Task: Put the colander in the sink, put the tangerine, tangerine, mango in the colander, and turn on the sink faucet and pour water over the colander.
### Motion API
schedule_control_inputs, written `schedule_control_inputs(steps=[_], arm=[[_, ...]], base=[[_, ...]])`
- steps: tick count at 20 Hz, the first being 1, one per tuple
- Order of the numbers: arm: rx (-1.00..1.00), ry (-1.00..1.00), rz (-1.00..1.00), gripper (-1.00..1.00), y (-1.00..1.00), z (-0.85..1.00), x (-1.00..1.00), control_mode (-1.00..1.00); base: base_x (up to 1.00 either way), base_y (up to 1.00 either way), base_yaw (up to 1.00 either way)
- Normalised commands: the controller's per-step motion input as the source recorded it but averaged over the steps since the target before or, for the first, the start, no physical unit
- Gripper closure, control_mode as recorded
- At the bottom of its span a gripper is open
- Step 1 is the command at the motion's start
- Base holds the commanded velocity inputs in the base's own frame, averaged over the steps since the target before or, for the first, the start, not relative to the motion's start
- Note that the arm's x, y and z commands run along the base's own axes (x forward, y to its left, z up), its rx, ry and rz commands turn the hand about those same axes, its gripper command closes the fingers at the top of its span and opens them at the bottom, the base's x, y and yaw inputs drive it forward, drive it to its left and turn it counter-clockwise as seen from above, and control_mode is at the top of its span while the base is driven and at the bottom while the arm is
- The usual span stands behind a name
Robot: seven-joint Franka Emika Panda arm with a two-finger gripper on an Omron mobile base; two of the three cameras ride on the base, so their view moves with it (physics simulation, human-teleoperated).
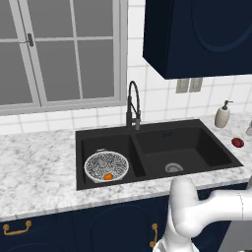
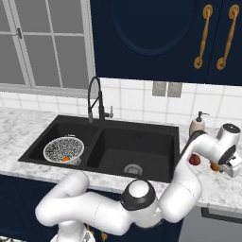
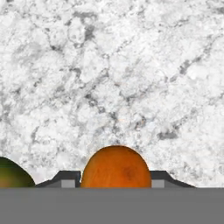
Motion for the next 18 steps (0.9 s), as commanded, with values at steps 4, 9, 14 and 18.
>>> schedule_control_inputs(steps=[4,9,14,18], arm=[[0.0,-0.26,0.14,1.0,0.95,0.34,-0.67,-1.0],[-0.01,-0.13,0.1,1.0,0.98,0.78,-0.37,-1.0],[-0.08,0.02,0.1,1.0,1.0,0.83,-0.28,-1.0],[-0.09,0.09,0.09,1.0,1.0,0.85,-0.25,-1.0]], base=[[0.0,0.0,0.0],[0.0,0.0,0.0],[0.0,0.0,0.0],[0.0,0.0,0.0]])
